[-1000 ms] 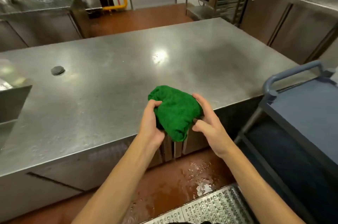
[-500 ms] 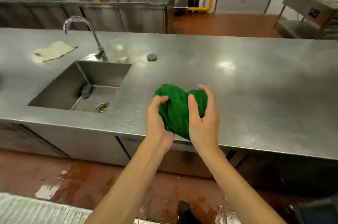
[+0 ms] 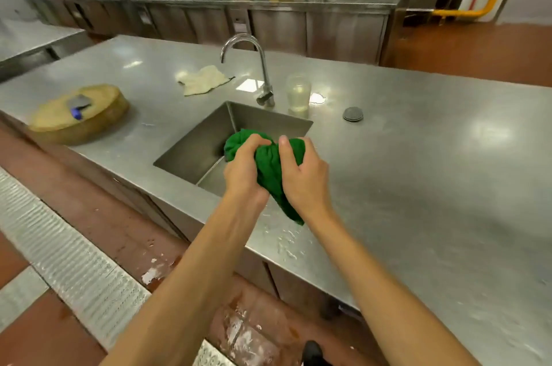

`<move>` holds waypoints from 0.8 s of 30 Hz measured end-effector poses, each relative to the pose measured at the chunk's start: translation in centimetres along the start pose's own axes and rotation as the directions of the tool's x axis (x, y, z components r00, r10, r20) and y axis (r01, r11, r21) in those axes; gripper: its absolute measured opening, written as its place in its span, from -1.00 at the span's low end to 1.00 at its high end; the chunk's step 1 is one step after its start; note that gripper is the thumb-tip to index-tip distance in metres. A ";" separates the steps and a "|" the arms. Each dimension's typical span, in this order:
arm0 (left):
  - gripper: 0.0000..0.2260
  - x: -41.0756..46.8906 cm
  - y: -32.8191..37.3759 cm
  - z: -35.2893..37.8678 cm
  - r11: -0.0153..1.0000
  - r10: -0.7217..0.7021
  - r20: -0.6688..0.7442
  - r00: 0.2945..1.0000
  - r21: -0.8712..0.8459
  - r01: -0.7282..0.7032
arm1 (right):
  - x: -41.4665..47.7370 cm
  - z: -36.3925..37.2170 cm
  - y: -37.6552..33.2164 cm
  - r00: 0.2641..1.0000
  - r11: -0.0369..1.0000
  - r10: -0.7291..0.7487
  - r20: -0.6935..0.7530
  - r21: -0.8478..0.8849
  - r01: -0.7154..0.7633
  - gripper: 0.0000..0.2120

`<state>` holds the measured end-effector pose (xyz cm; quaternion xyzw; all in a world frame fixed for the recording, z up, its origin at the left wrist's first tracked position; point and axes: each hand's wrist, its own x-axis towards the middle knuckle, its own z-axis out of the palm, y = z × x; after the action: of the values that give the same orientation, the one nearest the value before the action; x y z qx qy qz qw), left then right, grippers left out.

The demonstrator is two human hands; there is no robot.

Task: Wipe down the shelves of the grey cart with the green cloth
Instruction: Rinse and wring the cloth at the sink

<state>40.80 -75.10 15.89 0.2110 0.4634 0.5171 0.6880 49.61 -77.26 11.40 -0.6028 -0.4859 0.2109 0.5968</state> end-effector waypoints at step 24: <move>-0.70 25.8 11.7 0.6 0.991 -0.023 -0.103 0.994 0.129 0.036 | 19.6 17.7 5.6 0.927 0.879 -0.219 0.304 -0.350 0.323 -0.32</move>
<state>36.19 -47.13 14.38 0.2222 0.5335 0.4853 0.6561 45.37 -50.71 9.06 -0.6036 -0.6710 0.0984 0.4193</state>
